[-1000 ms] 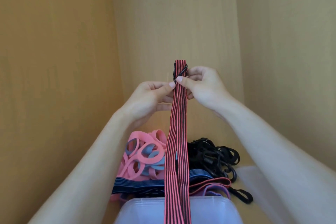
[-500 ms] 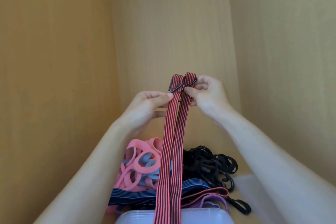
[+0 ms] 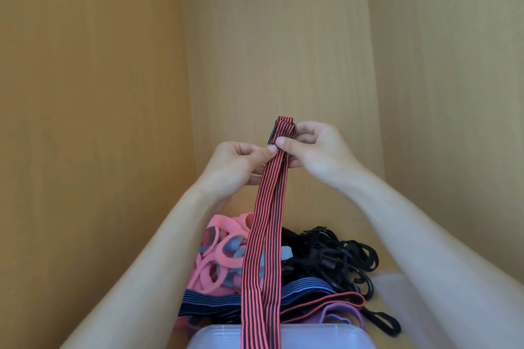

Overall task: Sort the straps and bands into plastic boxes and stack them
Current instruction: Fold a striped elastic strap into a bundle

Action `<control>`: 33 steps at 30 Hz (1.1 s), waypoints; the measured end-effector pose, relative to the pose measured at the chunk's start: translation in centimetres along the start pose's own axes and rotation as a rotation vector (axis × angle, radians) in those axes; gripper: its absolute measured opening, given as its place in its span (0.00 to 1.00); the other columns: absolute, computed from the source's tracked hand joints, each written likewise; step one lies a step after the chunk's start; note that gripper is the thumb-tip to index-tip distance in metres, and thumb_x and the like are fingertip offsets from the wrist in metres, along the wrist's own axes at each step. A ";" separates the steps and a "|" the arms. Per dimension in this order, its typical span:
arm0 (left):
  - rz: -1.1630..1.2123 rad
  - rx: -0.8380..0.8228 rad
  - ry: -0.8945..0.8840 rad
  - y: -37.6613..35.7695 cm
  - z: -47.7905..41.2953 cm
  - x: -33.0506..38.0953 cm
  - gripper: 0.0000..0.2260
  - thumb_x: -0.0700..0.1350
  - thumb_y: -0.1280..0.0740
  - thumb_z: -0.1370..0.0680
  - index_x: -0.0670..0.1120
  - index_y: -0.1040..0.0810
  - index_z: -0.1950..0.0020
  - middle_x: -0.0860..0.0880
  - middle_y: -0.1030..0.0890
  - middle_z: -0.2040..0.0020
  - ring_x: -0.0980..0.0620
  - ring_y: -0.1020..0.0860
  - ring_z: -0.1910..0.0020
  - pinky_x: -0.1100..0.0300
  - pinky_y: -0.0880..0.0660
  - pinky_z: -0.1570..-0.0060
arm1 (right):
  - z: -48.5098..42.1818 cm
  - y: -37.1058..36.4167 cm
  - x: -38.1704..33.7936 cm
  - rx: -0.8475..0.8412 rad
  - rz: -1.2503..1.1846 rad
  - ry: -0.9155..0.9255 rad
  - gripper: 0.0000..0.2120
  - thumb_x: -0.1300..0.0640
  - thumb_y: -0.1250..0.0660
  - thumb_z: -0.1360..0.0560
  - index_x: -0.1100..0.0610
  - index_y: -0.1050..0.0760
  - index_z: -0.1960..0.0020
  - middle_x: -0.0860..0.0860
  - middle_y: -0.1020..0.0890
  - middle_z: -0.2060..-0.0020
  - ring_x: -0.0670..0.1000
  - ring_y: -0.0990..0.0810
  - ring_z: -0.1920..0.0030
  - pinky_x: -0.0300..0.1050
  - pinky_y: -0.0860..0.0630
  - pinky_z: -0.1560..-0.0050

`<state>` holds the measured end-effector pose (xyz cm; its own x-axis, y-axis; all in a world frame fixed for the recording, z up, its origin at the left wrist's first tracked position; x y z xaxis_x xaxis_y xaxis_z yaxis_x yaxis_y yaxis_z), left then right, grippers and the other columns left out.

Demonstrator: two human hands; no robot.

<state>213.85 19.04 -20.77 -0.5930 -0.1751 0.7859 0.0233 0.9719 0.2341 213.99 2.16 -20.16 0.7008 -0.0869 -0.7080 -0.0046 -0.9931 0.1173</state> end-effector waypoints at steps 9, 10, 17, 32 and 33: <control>0.087 -0.048 -0.025 -0.3 0.3 0.0 0.07 0.34 0.29 0.23 0.36 0.16 0.46 0.40 0.14 0.52 0.49 0.15 0.56 0.59 0.18 0.57 | -0.3 0.4 0.3 0.056 0.038 0.028 0.04 0.59 0.32 0.20 0.54 0.18 0.49 0.50 0.13 0.55 0.45 0.15 0.55 0.40 0.19 0.53; 0.084 -0.009 -0.030 -0.2 0.4 0.1 0.06 0.34 0.28 0.24 0.38 0.16 0.48 0.41 0.13 0.53 0.49 0.15 0.58 0.60 0.18 0.58 | -0.3 0.2 0.2 0.053 0.030 0.033 0.04 0.59 0.32 0.20 0.53 0.18 0.50 0.49 0.13 0.56 0.44 0.15 0.57 0.40 0.19 0.55; 0.051 -0.178 0.045 -0.2 0.1 0.0 0.10 0.44 0.32 0.19 0.39 0.20 0.42 0.40 0.14 0.48 0.46 0.15 0.54 0.55 0.18 0.51 | -0.4 0.1 0.1 0.064 -0.004 0.094 0.06 0.58 0.31 0.20 0.51 0.17 0.54 0.48 0.12 0.59 0.44 0.15 0.58 0.44 0.19 0.49; -0.084 -0.200 0.026 -0.6 0.5 0.2 0.11 0.42 0.38 0.16 0.43 0.27 0.58 0.41 0.15 0.60 0.45 0.15 0.58 0.54 0.18 0.59 | -0.2 0.5 -0.8 0.131 0.169 0.248 0.13 0.66 0.26 0.27 0.48 0.21 0.53 0.45 0.16 0.58 0.42 0.19 0.59 0.30 0.25 0.56; -0.062 -0.213 0.025 -0.6 0.6 0.3 0.11 0.42 0.38 0.16 0.43 0.28 0.58 0.41 0.15 0.59 0.45 0.15 0.58 0.56 0.18 0.60 | -0.2 0.7 -0.9 0.157 0.182 0.249 0.12 0.64 0.25 0.27 0.48 0.20 0.53 0.45 0.16 0.58 0.42 0.19 0.58 0.30 0.25 0.56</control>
<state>213.22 18.54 -20.99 -0.5788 -0.2401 0.7793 0.1580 0.9046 0.3960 213.56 1.58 -19.30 0.8309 -0.2613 -0.4913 -0.2419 -0.9647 0.1041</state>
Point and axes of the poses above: each hand's wrist, its own z-axis away from the middle knuckle, its own y-axis out of the back of the hand, x = y × z, the point moved 1 cm from there along -z, towards the middle knuckle
